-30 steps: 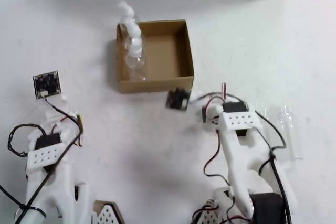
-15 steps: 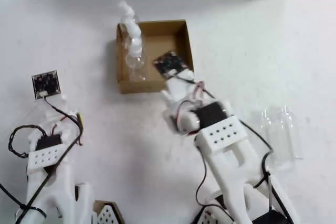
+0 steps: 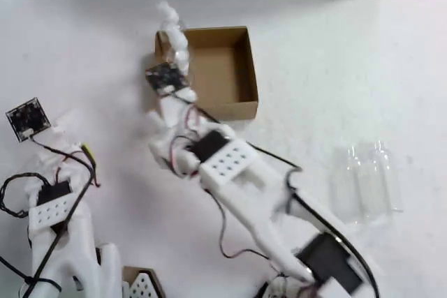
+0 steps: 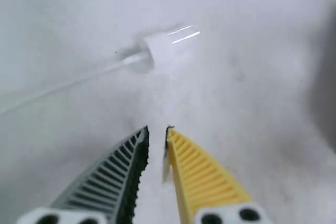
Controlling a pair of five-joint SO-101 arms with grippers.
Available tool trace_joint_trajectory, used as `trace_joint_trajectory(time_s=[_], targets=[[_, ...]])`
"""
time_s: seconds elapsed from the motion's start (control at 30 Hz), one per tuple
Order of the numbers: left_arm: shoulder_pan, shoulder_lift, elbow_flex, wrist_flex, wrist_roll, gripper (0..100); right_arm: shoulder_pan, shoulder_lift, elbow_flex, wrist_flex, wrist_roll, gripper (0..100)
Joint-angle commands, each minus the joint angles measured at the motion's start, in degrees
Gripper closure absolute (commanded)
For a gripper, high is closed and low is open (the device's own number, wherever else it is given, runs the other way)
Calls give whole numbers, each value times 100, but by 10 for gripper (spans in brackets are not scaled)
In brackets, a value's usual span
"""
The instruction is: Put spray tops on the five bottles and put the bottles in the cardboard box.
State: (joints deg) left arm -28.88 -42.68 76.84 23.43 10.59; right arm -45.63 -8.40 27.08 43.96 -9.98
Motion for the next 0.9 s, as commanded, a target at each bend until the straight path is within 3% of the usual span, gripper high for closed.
trace_joint_trajectory(time_s=[0.0,0.33,0.67,0.87], targets=[[-84,22,-88,-167,70,932,-242,796,-615,-752,-70,976],[-101,22,-88,-316,70,932,-286,1411,-1477,48,-26,760],[-101,22,-62,-316,44,932,-48,-163,-1829,2475,62,812],[-101,22,-53,-316,35,932,892,-1130,-1793,3538,1222,923]])
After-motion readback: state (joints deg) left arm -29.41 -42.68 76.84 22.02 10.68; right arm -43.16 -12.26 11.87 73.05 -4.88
